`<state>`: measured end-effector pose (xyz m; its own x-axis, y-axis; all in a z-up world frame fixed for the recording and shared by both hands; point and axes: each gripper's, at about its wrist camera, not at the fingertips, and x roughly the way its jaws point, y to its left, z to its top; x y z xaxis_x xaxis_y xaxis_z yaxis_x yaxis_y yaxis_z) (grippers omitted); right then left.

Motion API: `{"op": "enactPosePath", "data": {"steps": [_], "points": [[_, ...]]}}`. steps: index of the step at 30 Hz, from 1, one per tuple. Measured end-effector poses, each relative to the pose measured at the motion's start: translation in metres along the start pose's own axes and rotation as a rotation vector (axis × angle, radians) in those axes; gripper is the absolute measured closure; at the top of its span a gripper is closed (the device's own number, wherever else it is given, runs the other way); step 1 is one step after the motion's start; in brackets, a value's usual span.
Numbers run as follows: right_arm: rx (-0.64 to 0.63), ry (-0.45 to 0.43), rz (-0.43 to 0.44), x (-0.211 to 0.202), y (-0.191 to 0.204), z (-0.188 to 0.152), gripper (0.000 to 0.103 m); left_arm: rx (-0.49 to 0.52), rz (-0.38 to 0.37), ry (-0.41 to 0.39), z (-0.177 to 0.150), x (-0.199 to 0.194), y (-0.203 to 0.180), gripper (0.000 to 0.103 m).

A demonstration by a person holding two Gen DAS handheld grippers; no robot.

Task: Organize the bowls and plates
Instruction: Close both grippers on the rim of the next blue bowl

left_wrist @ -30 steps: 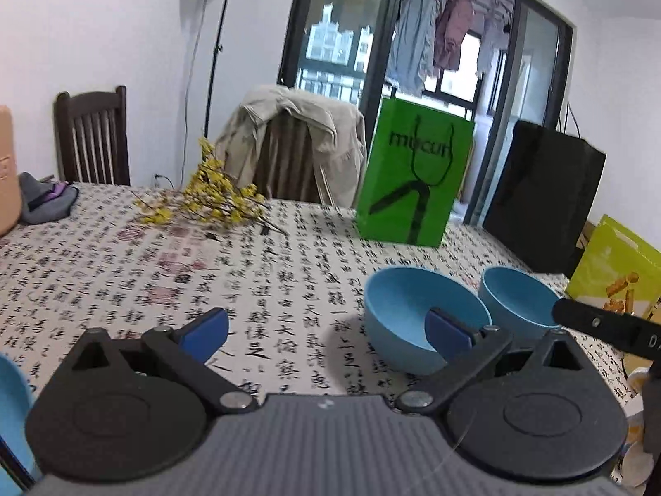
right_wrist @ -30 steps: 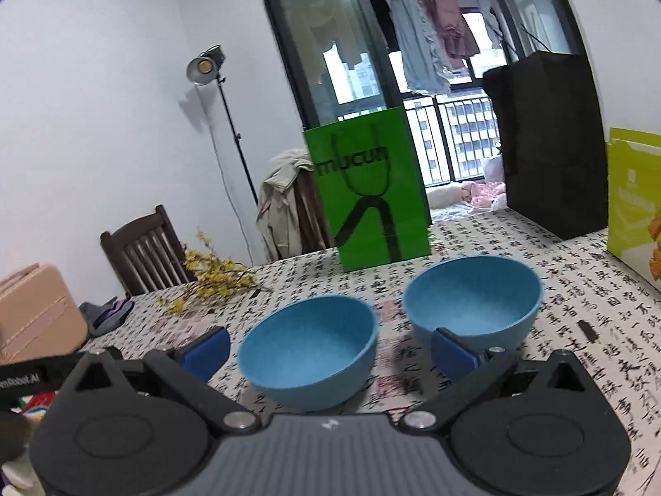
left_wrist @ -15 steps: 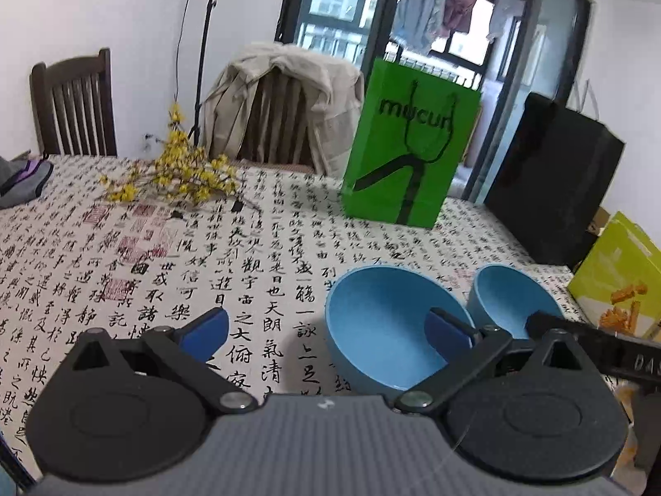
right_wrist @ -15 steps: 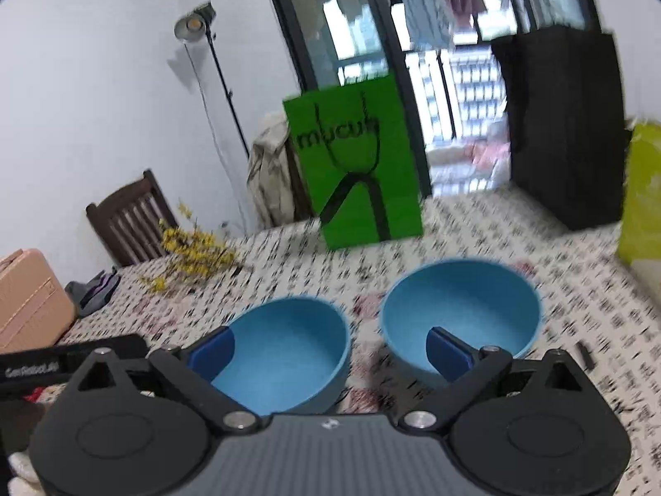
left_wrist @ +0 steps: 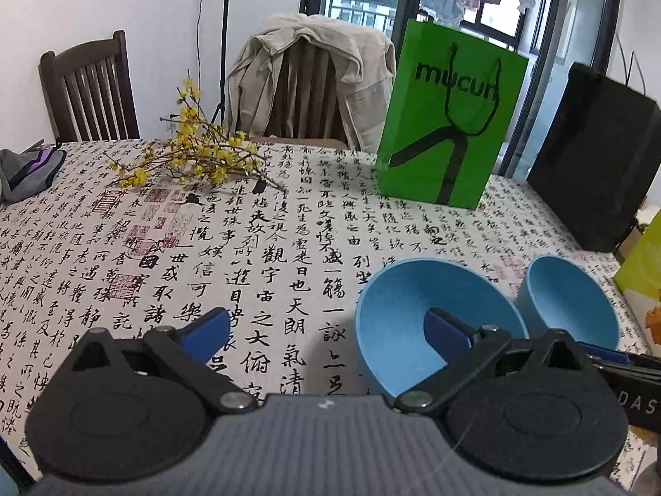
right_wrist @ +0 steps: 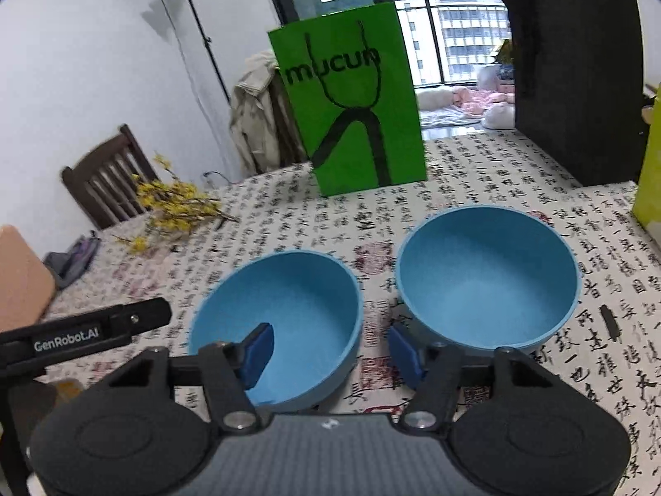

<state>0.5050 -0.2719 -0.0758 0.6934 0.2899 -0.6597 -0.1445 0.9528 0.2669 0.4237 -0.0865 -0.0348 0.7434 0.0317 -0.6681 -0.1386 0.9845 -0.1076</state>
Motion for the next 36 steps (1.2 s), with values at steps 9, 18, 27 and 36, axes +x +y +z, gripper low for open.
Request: {"op": "enactPosePath", "data": {"steps": [9, 18, 27, 36], "points": [[-0.019, 0.058, -0.034, 0.029, 0.010, 0.000, 0.062, 0.005, 0.017, 0.035, 0.000, 0.023, -0.002, 0.010], [-0.019, 0.095, -0.114, 0.057, 0.012, -0.001, 0.068, 0.027, 0.023, 0.077, 0.001, 0.046, -0.011, 0.028], [-0.005, 0.073, -0.133, 0.070, 0.009, -0.002, 0.075, 0.005, 0.012, 0.129, -0.002, 0.071, -0.015, 0.047], [-0.061, 0.055, -0.163, 0.075, 0.017, -0.008, 0.083, -0.006, -0.010, 0.135, -0.003, 0.081, -0.019, 0.067]]}}
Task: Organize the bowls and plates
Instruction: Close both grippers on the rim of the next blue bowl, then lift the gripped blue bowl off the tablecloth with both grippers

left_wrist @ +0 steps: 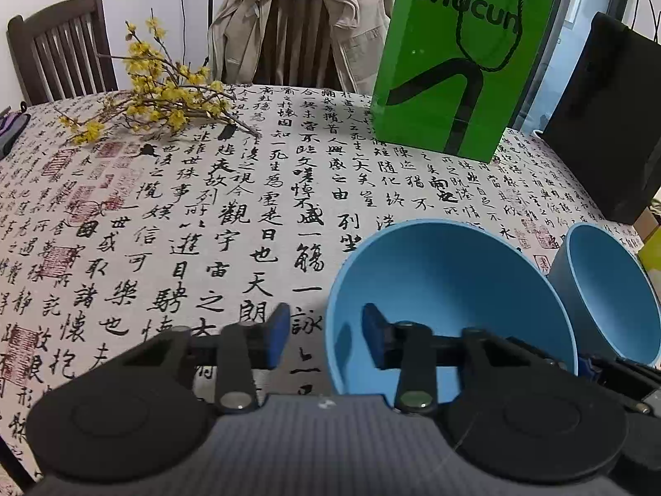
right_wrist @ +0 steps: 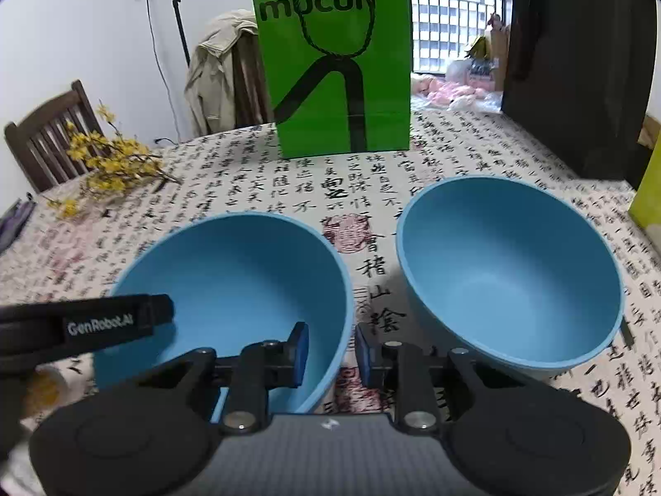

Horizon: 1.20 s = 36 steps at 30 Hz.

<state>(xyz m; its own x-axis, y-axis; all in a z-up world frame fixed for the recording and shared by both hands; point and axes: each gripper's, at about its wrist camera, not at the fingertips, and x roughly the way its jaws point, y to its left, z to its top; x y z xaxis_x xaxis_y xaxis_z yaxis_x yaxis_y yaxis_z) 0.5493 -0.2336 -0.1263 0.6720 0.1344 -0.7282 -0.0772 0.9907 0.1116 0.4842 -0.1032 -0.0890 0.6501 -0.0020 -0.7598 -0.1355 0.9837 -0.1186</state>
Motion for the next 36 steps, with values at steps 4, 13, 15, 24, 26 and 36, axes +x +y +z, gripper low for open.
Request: {"op": "enactPosePath", "data": {"steps": [4, 13, 15, 24, 26, 36], "points": [[0.007, 0.017, 0.025, 0.005, -0.002, -0.002, 0.089, -0.027, -0.033, 0.011, 0.002, 0.006, 0.003, 0.082], [-0.008, -0.001, 0.011, 0.005, 0.000, -0.004, 0.092, -0.011, -0.034, -0.010, 0.000, 0.007, 0.001, 0.091], [-0.002, -0.002, 0.018, 0.005, -0.001, -0.004, 0.092, -0.011, -0.033, -0.011, -0.001, 0.007, 0.001, 0.090], [-0.001, -0.008, 0.018, 0.006, -0.002, -0.005, 0.092, 0.010, -0.003, -0.026, -0.004, 0.004, -0.004, 0.090], [0.003, -0.009, 0.022, 0.005, -0.003, -0.005, 0.092, 0.013, 0.001, -0.028, -0.004, 0.003, -0.004, 0.090], [0.015, -0.023, 0.041, 0.001, -0.003, -0.006, 0.092, 0.039, 0.007, -0.080, -0.005, -0.012, -0.009, 0.090]]}}
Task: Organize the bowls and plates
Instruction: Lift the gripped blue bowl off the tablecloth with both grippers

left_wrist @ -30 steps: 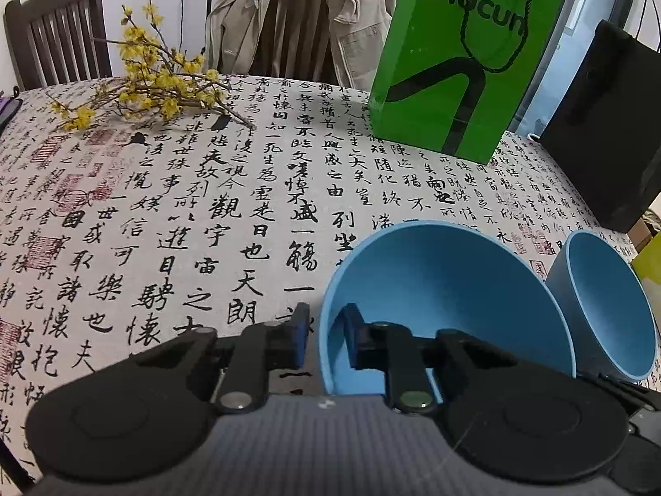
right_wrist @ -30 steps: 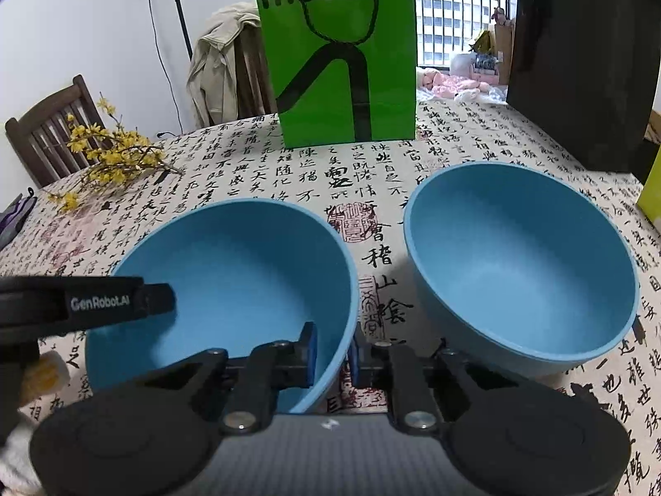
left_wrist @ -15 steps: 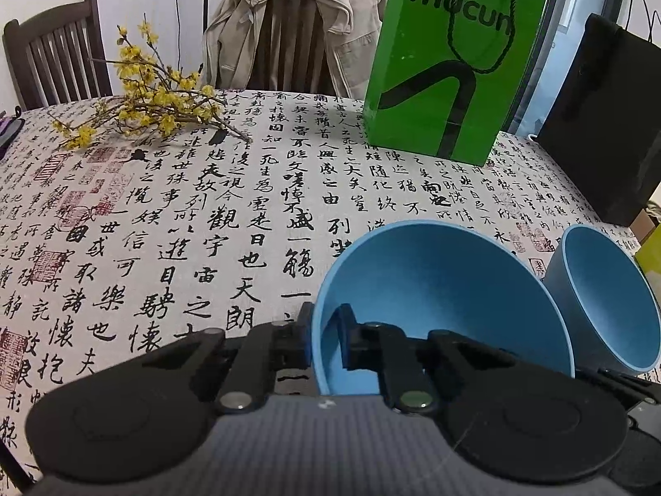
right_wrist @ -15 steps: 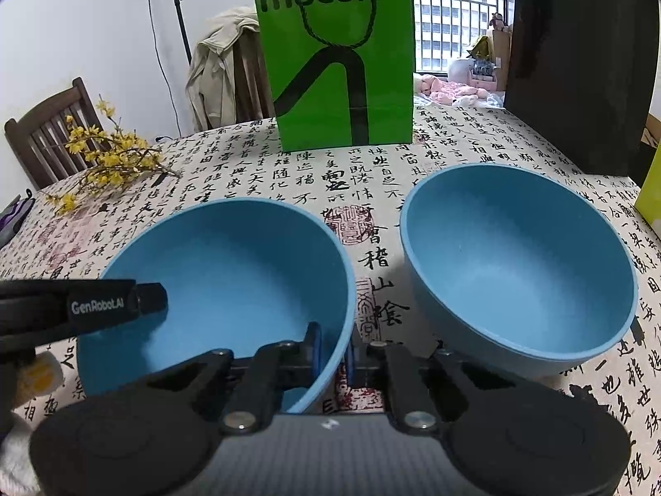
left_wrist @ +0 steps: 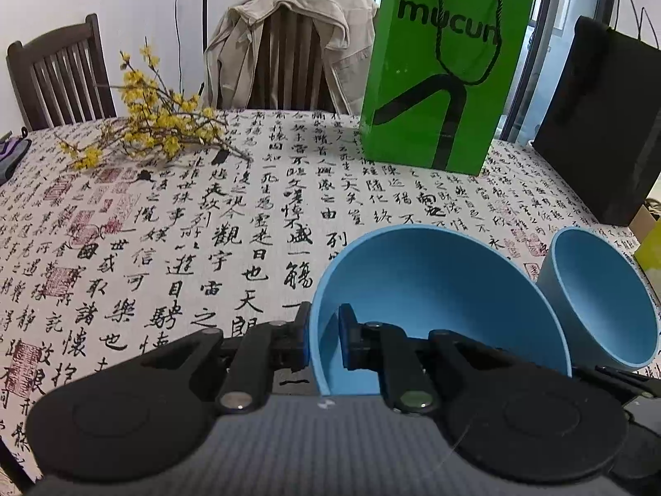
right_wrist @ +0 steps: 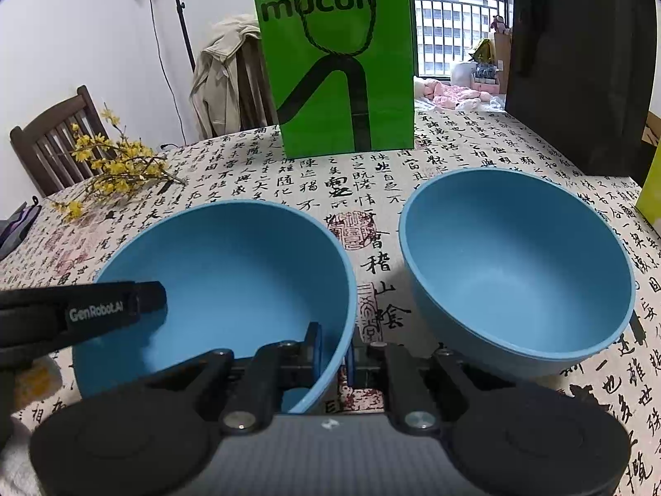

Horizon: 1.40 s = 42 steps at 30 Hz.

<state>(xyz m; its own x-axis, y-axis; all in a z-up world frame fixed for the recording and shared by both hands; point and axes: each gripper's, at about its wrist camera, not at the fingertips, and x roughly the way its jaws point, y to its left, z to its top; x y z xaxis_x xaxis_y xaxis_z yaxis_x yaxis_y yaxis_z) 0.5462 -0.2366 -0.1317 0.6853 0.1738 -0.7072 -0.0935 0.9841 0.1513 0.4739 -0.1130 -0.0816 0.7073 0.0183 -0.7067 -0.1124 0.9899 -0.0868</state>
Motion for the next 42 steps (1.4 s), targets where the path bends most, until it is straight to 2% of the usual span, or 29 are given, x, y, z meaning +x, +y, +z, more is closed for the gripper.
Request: {"op": "enactPosePath", "data": {"steps": [27, 42], "points": [[-0.004, -0.087, 0.070, -0.033, 0.003, 0.001, 0.092, 0.000, -0.001, -0.098, -0.010, -0.047, 0.005, 0.090], [-0.009, -0.107, 0.102, -0.045, 0.005, 0.000, 0.092, -0.011, 0.000, -0.114, -0.016, -0.060, 0.011, 0.090]]}}
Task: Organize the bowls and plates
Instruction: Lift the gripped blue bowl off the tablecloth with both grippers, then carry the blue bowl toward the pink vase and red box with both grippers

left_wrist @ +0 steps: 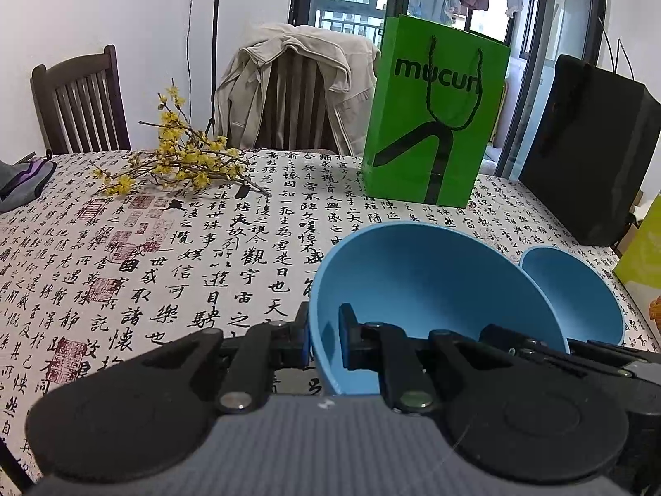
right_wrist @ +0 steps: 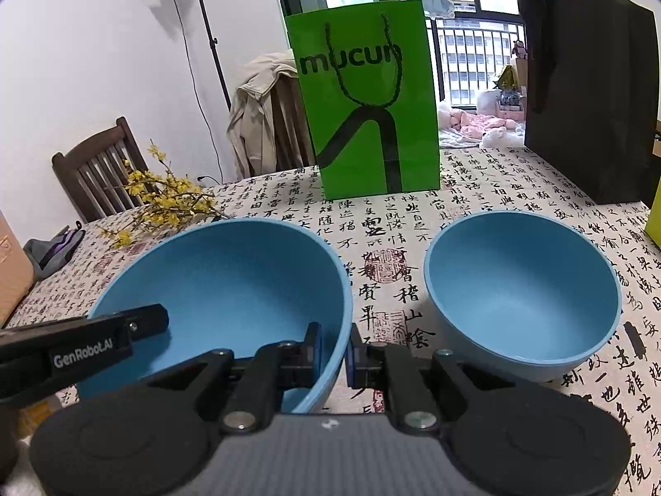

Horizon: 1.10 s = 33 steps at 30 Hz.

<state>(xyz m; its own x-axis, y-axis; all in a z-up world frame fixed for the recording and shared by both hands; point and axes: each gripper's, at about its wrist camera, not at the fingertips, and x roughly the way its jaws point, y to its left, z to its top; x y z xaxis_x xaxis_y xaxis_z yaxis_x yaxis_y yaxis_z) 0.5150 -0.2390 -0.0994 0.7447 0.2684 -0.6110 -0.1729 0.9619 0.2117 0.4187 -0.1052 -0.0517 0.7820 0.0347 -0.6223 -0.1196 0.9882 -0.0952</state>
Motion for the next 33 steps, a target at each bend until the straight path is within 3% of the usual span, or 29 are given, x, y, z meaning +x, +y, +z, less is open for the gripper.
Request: {"op": "enactPosePath", "data": {"steps": [33], "points": [[-0.051, -0.080, -0.027, -0.055, 0.033, -0.006, 0.092, -0.006, -0.014, -0.052, -0.010, -0.058, 0.021, 0.090]]}}
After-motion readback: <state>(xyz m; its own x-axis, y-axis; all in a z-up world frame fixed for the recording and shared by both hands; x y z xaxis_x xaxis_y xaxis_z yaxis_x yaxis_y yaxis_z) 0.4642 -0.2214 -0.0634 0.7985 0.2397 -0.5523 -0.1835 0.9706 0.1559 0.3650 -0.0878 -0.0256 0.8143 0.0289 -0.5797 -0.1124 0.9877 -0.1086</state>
